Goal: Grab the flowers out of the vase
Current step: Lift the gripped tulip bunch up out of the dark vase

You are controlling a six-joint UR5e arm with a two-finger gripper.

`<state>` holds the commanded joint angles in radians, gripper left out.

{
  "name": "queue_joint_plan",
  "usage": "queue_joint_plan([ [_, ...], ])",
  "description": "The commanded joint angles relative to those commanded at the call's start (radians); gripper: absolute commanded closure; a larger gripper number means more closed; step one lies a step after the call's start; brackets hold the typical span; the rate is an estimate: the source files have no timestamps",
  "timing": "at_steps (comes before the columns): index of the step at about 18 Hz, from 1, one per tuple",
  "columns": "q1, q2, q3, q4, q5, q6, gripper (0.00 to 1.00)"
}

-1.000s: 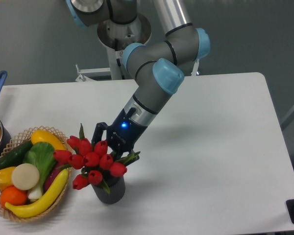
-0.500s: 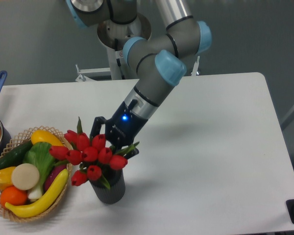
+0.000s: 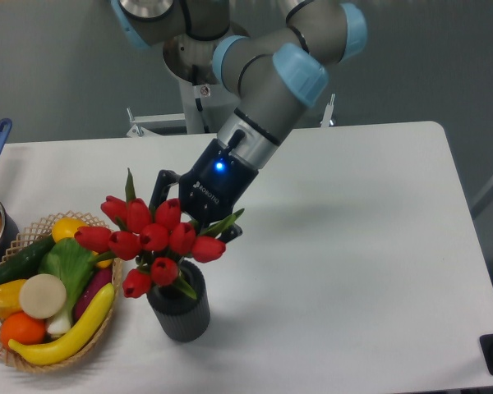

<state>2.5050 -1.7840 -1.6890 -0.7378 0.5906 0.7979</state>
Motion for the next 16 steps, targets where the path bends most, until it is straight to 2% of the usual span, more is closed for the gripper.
queue_joint_plan([
  [3, -0.002, 0.002, 0.029, 0.000, 0.000, -0.069, 0.51],
  [16, 0.006, -0.006, 0.133, 0.000, -0.002, -0.160, 0.54],
])
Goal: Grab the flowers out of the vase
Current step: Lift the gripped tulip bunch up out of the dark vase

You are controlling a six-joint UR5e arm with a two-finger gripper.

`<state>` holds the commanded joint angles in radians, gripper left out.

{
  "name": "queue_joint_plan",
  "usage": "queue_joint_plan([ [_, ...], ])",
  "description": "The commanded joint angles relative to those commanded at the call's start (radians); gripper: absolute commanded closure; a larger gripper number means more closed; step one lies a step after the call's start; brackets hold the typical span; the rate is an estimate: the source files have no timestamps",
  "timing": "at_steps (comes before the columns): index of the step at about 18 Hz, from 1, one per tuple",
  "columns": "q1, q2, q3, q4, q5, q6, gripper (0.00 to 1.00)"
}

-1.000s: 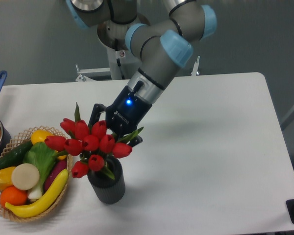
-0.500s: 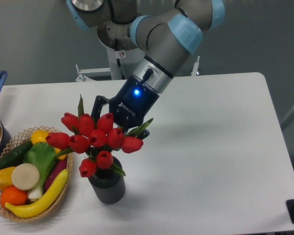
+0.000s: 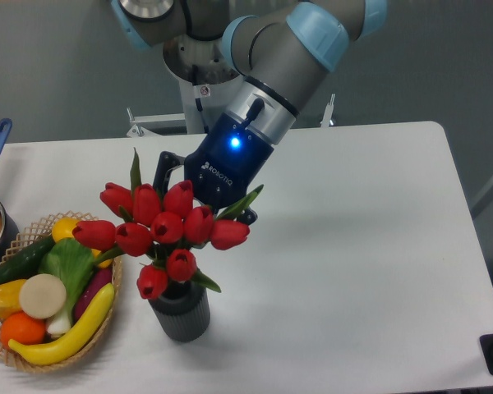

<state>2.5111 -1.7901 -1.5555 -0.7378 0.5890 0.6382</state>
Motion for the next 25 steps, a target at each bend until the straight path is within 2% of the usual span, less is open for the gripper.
queue_joint_plan([
  [2, 0.002, -0.002, 0.006, 0.000, -0.006, -0.020, 0.56],
  [13, 0.035, -0.015, 0.048, 0.000, -0.032, -0.043, 0.56],
  [25, 0.164, -0.034, 0.049, 0.000, -0.028, 0.034, 0.56],
])
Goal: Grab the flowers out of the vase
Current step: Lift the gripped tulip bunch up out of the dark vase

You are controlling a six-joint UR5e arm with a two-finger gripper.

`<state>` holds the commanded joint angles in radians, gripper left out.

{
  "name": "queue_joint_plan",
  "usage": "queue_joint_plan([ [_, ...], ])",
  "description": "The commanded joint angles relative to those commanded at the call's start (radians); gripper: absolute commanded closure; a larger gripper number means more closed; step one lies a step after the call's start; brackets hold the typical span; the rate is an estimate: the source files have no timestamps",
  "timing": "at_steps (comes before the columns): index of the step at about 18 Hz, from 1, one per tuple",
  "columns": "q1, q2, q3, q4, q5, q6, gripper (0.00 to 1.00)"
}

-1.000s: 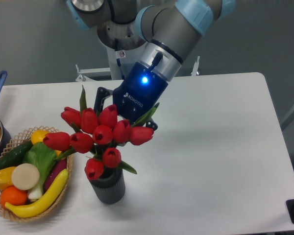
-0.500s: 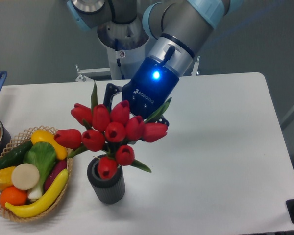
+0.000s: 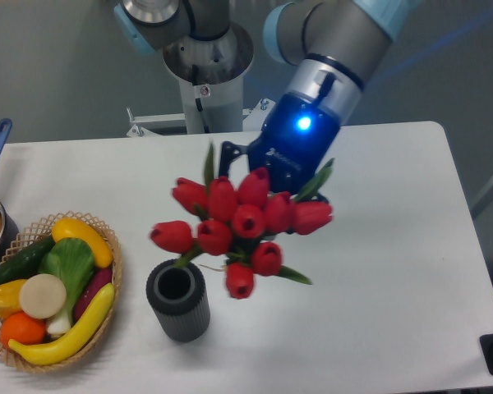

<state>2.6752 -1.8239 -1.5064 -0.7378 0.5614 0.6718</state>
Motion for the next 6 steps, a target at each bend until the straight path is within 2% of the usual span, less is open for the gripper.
queue_joint_plan([
  [6, 0.022, -0.002, -0.009, 0.000, 0.000, 0.025, 0.56],
])
